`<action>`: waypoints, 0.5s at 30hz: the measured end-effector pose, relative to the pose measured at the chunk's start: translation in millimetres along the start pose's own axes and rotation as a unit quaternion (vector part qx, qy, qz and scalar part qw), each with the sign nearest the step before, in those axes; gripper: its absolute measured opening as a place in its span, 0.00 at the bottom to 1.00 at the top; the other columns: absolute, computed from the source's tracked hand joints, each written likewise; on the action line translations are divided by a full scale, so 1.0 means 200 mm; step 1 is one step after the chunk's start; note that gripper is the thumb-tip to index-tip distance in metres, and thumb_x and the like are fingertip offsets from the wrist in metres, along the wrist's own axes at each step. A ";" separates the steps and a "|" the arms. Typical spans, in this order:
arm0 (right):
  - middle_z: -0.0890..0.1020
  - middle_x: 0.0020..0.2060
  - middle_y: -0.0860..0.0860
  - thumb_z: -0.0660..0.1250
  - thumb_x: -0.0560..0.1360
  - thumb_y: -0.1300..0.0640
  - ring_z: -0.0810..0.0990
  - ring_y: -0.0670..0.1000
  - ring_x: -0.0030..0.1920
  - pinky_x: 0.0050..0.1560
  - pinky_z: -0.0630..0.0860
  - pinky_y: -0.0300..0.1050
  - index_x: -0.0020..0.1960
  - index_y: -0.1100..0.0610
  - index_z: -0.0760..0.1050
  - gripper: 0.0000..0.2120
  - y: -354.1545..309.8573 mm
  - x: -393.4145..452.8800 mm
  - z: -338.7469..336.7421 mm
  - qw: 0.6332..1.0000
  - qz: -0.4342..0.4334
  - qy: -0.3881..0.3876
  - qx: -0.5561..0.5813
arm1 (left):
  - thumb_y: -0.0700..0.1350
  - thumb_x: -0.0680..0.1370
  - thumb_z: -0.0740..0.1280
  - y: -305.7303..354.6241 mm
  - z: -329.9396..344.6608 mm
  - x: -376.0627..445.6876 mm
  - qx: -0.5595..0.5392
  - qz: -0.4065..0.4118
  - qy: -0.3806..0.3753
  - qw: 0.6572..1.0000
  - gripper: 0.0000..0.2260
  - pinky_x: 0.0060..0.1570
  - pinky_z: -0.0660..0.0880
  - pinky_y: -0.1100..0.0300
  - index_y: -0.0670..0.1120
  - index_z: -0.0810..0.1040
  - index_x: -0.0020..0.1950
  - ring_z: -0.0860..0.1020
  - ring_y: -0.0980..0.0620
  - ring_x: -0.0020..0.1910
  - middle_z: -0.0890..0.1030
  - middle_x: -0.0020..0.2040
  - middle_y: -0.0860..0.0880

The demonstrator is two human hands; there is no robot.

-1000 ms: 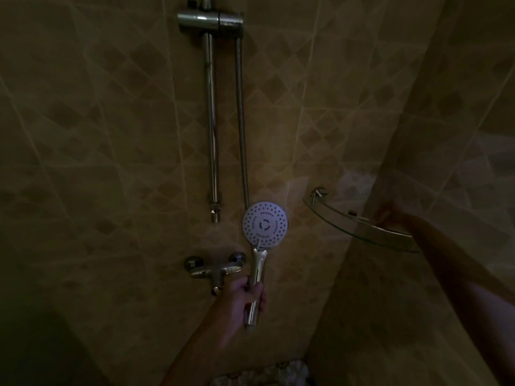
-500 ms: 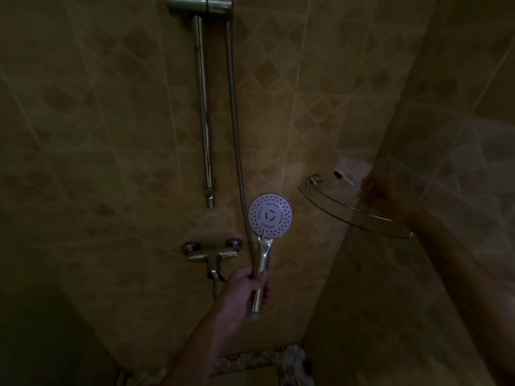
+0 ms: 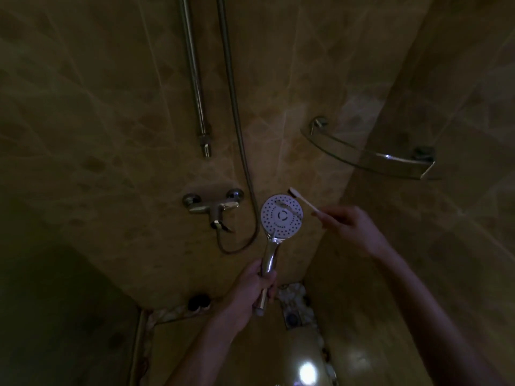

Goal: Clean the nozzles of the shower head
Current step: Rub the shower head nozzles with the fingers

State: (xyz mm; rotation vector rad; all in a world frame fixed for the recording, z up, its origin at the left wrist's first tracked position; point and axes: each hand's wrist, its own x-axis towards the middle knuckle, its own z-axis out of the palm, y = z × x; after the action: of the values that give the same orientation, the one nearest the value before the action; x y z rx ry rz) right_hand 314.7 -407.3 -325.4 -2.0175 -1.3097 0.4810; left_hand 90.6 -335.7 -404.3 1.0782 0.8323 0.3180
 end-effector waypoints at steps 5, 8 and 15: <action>0.80 0.30 0.44 0.67 0.76 0.54 0.75 0.36 0.26 0.28 0.69 0.29 0.51 0.50 0.81 0.06 0.19 -0.17 0.31 0.989 0.096 0.034 0.109 | 0.39 0.82 0.60 -0.24 -0.09 0.03 0.055 -0.030 -0.018 0.998 0.07 0.26 0.64 0.61 0.44 0.70 0.44 0.68 0.53 0.24 0.71 0.29 0.47; 0.80 0.26 0.44 0.66 0.77 0.52 0.74 0.36 0.25 0.27 0.67 0.28 0.45 0.50 0.82 0.07 0.28 -0.26 0.48 0.980 0.145 0.055 0.123 | 0.46 0.83 0.57 -0.38 -0.11 0.06 0.061 -0.048 -0.021 0.997 0.11 0.22 0.66 0.64 0.46 0.70 0.42 0.68 0.56 0.21 0.71 0.28 0.48; 0.76 0.26 0.45 0.60 0.79 0.46 0.73 0.38 0.26 0.29 0.64 0.36 0.52 0.51 0.82 0.15 0.43 -0.46 0.78 0.977 0.196 0.082 -0.025 | 0.53 0.82 0.59 -0.64 -0.14 0.10 0.116 -0.105 -0.024 0.987 0.15 0.21 0.63 0.64 0.46 0.70 0.40 0.67 0.57 0.20 0.72 0.25 0.53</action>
State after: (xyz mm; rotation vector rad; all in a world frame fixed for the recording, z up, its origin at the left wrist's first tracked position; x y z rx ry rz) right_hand 234.3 -461.1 -500.7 -2.3129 -0.8334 0.4483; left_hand 63.0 -364.3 -530.7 1.1959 0.9470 0.0173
